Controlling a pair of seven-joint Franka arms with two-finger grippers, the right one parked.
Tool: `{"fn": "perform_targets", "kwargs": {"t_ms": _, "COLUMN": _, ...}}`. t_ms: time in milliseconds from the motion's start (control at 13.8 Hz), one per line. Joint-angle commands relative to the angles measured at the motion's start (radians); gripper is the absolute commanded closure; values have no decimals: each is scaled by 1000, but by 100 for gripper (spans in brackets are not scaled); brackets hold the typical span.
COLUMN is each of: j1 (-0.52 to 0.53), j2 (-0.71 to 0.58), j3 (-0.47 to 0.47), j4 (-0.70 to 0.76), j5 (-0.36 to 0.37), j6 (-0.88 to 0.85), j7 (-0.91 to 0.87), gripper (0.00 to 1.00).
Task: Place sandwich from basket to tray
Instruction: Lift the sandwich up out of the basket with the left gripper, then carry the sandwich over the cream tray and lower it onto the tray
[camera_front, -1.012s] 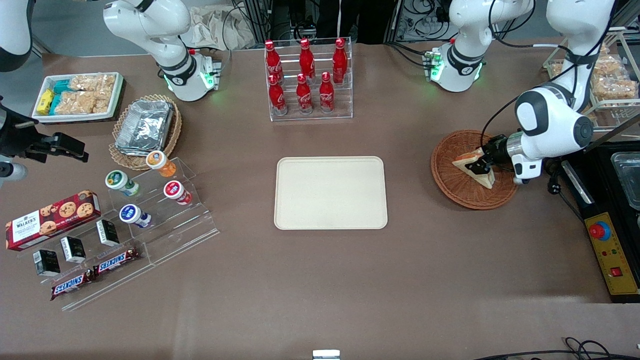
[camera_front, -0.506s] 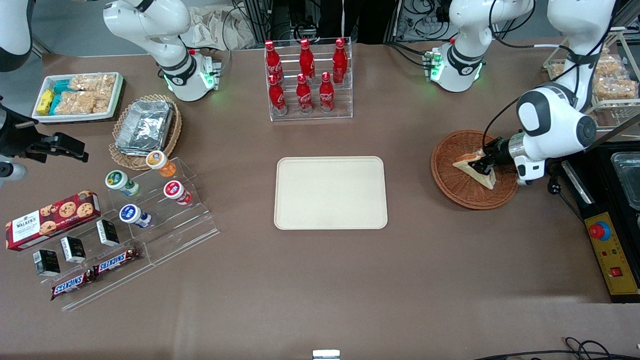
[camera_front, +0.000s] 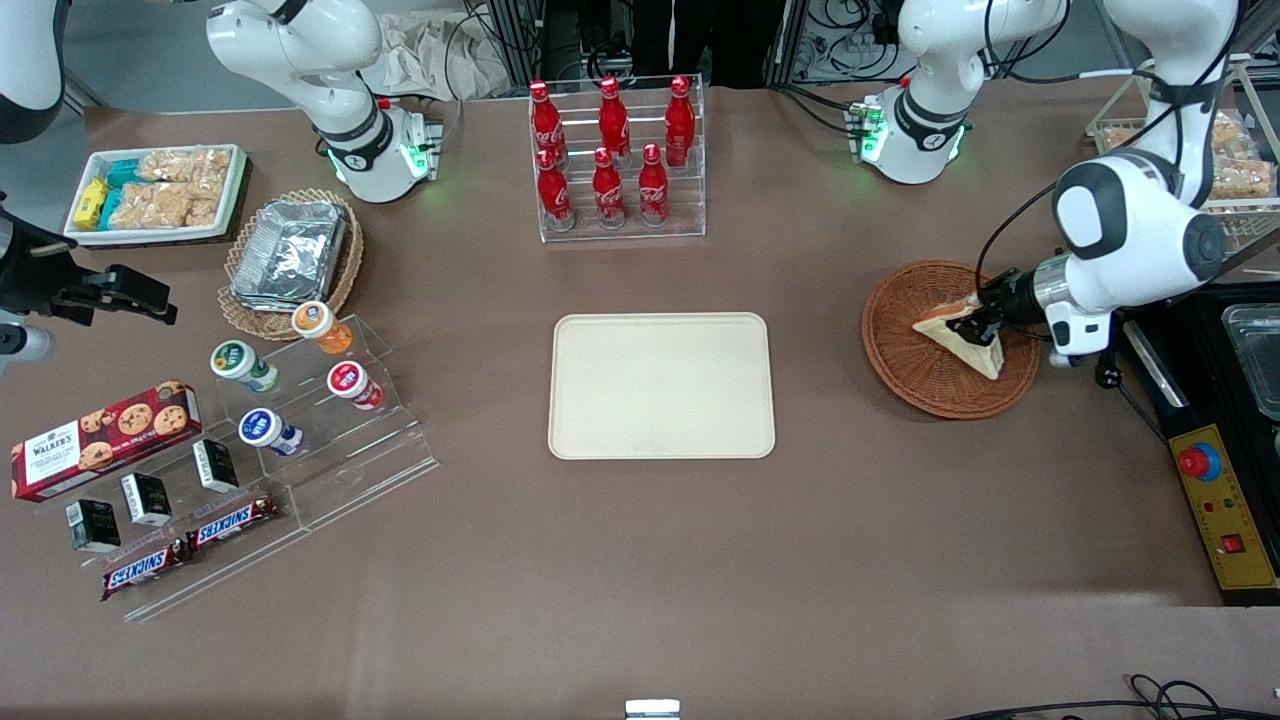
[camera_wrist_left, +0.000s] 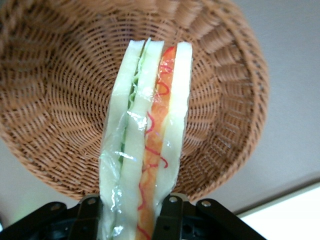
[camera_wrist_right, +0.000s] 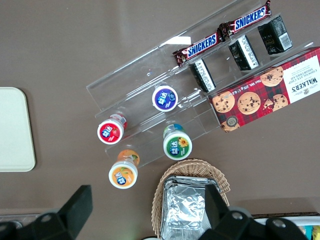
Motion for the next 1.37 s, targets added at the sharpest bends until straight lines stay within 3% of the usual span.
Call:
{"fn": "perform_targets", "kwargs": {"t_ms": 0, "j1": -5, "j2": -68, "j3": 0, "j4": 53, "j5": 61, "j6": -103, "j7": -22, "gripper": 68}}
{"fn": "perform_targets", "kwargs": {"t_ms": 217, "j1": -4, "j2": -69, "j3": 0, "j4": 197, "j5": 86, "j6": -254, "j7": -36, "gripper": 68}}
{"fn": "perform_targets", "kwargs": {"t_ms": 434, "j1": -5, "j2": -65, "j3": -3, "j4": 341, "j5": 164, "j6": -380, "j7": -80, "gripper": 69}}
{"fn": "perform_targets", "kwargs": {"t_ms": 578, "j1": -11, "j2": -59, "j3": -4, "j4": 418, "j5": 166, "j6": -424, "j7": -67, "gripper": 69}}
{"fn": "perform_targets", "kwargs": {"t_ms": 1301, "j1": -338, "j2": 115, "j3": -14, "j4": 676, "j5": 196, "j6": -484, "j7": -71, "gripper": 69}}
